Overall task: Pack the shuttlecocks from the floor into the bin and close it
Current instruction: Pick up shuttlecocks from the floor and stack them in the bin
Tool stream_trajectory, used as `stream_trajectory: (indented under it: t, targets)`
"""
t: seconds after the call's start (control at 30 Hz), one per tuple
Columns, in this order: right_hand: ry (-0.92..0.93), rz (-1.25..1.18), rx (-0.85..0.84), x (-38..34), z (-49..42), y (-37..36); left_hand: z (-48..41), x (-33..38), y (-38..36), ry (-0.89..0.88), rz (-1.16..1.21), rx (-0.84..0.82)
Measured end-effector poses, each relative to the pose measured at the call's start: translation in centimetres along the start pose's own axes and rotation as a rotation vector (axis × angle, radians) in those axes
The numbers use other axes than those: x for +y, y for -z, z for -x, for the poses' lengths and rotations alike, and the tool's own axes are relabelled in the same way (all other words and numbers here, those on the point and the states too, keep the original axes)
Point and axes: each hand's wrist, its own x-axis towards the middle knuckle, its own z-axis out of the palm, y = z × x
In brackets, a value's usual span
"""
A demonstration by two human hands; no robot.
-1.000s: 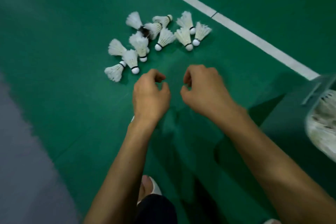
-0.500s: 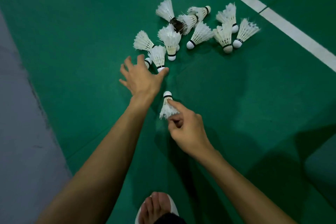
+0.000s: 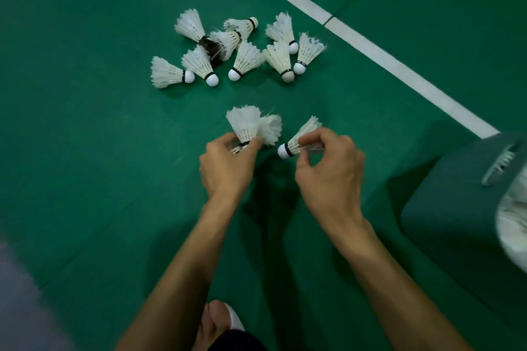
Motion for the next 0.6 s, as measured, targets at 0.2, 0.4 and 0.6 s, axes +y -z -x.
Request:
stream_trajectory:
  t: [0.2, 0.4, 0.6]
  targets:
    - [-0.063, -0.201, 0.307, -2.3, 0.6, 12.1, 7.8, 7.7, -1.6, -0.246, 0.242, -0.124]
    - [-0.352, -0.439, 0.434, 3.4, 1.1, 24.0, 14.9, 15.6, -4.4, -0.481, 0.375, -0.381]
    - [-0.679, -0.397, 0.289, 10.9, 3.3, 30.2, 20.9, 19.5, -10.0, -0.594, 0.390, -0.544]
